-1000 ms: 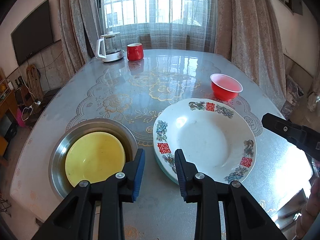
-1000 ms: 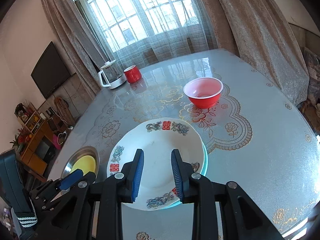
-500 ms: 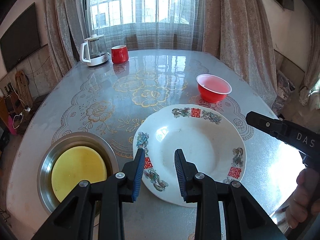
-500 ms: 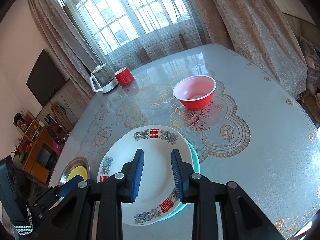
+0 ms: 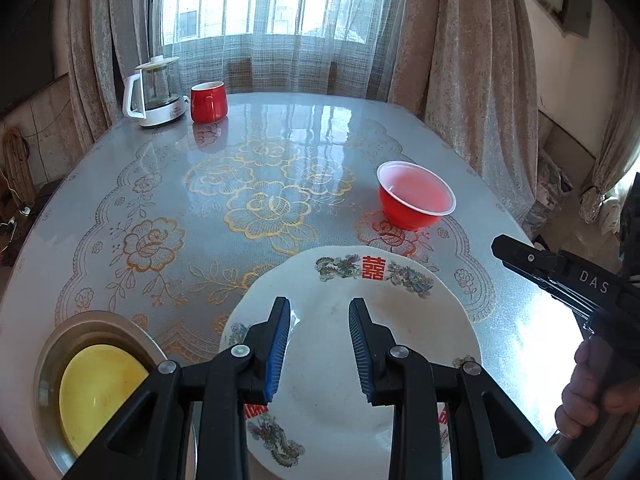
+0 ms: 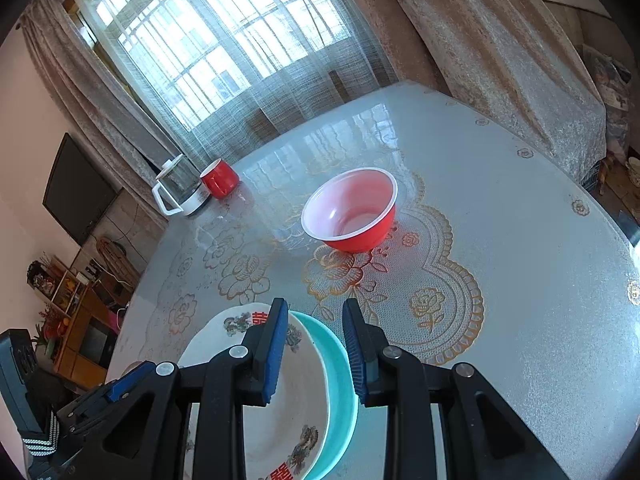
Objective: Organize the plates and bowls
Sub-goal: 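Move the right tool to the red plastic bowl rim and grasp it, then lift the red bowl with the right tool and carry it over the basin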
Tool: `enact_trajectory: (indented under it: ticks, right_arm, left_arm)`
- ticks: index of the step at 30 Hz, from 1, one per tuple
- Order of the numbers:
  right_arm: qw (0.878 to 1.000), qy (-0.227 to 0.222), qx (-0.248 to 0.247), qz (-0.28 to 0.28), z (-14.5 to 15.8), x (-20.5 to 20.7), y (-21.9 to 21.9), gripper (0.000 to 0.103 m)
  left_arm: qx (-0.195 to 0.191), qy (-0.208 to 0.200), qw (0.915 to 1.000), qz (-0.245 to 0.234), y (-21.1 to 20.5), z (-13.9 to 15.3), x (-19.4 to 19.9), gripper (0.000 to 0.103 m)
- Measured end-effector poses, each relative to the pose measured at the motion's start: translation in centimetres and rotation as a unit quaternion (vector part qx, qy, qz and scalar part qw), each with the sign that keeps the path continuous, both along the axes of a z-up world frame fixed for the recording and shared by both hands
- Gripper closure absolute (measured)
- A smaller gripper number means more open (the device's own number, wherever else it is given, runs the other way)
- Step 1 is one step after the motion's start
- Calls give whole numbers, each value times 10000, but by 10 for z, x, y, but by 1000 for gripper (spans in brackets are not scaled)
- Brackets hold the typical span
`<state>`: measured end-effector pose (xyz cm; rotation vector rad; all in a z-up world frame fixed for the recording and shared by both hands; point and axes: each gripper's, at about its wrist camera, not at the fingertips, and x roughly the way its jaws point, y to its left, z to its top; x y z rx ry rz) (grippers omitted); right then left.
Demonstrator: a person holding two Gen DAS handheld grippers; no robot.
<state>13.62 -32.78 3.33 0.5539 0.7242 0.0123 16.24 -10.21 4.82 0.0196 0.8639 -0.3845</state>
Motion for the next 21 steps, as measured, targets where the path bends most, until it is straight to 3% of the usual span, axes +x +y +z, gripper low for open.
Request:
enact_trajectory:
  ticks: [11,21]
  right_arm:
    - [9986,101,-18,-515,-7,54,-39,75]
    - [9965,331,80,-769,-32,91,-65,75]
  left_arm:
    - [-444,206,9985,-253,-51,6,63,74]
    - [-800,869,9926,-273,-93,-21,116,74]
